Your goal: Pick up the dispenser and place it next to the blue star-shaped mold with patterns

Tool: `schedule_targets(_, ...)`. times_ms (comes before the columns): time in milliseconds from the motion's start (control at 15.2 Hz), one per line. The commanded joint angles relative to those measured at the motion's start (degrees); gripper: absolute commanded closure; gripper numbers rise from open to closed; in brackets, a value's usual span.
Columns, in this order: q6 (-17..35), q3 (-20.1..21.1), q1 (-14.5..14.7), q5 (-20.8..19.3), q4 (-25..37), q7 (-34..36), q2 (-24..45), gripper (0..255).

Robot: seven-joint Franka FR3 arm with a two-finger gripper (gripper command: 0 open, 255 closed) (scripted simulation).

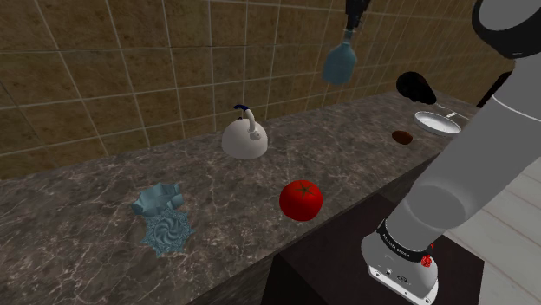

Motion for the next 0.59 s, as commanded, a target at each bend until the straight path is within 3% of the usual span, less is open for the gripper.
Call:
schedule_targets(0,0.21,1.76,1.55,-1.07,-3.93,3.27,-3.48,255)
schedule_targets(528,-1.01,9.2,5.88,-2.05,-14.27,15.0,-13.52,255)
